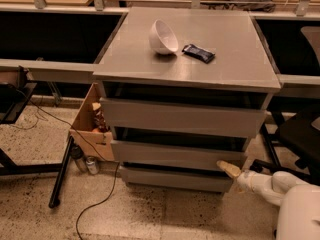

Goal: Close middle drawer

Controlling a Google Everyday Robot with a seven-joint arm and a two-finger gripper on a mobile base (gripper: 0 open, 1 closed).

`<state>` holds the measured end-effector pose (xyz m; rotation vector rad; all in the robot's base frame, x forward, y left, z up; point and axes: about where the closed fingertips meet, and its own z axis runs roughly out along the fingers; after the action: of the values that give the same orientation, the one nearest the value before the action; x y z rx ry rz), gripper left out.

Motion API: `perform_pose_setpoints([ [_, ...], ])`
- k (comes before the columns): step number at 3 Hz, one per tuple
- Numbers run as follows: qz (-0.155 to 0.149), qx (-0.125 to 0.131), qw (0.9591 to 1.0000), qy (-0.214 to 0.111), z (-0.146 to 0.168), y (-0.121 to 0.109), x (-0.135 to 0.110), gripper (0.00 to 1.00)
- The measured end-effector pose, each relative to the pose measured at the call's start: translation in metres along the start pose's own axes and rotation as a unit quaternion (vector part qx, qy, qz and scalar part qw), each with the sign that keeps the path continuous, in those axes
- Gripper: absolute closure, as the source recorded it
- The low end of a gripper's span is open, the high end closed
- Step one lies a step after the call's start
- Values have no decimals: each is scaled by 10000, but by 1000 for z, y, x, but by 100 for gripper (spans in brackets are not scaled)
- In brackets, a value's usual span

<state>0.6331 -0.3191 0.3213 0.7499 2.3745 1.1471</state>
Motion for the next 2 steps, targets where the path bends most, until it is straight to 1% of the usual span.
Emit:
perform_pose_setpoints([
  [2,137,-169,9996,151,9,24,-6,0],
])
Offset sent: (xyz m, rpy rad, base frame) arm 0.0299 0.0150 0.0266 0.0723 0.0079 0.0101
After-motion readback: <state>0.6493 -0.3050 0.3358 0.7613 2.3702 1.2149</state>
